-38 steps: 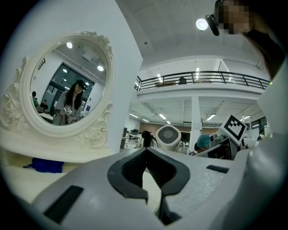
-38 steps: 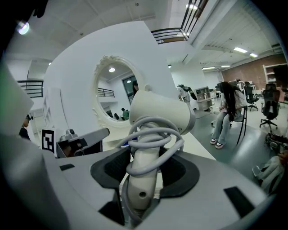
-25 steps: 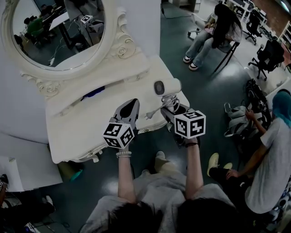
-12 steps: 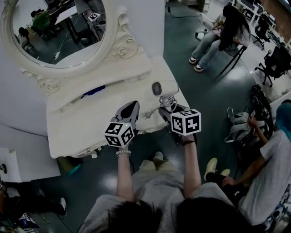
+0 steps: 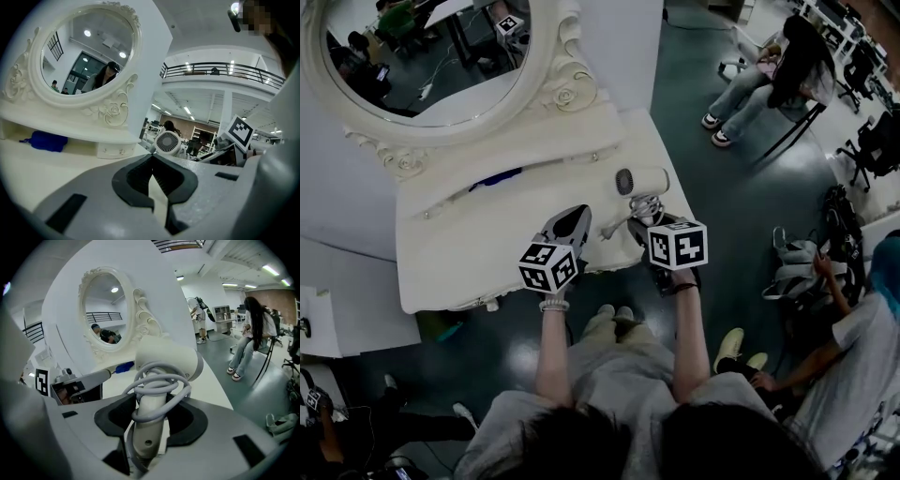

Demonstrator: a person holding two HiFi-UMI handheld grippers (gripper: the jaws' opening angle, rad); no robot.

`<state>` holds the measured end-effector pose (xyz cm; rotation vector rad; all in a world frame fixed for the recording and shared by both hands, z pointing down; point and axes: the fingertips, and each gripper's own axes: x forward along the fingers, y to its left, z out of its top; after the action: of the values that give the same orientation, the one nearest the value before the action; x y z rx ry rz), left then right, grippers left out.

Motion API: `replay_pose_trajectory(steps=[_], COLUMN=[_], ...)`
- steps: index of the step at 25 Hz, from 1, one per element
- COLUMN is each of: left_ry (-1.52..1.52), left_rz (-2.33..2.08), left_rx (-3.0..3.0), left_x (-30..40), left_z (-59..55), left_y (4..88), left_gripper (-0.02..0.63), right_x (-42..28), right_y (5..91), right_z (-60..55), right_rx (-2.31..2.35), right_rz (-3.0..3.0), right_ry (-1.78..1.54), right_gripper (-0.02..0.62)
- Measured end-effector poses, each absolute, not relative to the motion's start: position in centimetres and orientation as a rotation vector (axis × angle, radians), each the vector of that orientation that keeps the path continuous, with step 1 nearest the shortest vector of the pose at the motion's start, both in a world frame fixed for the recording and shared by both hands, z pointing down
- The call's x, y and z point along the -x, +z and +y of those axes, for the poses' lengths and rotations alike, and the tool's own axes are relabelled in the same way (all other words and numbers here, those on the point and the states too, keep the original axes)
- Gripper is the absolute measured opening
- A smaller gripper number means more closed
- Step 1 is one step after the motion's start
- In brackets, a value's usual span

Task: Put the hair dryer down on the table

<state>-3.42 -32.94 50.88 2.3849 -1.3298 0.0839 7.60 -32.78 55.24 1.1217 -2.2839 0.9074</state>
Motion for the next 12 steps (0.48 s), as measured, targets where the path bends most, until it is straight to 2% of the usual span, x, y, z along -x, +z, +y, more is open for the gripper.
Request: replay_pose_trajectory(steps=[12], left_ry=[0.184], left_rz=[-1.269], left_rx=[-2.287], left_x=[3.4], left_z=[-35.0], left_y=[55.9], left_gripper=[0.005], right_x=[-7.7], right_y=[59.3], right_z=[-35.8], right_rx=[-1.080], right_rz=[-2.152], right_ry=[0.918], right_gripper=[0.196])
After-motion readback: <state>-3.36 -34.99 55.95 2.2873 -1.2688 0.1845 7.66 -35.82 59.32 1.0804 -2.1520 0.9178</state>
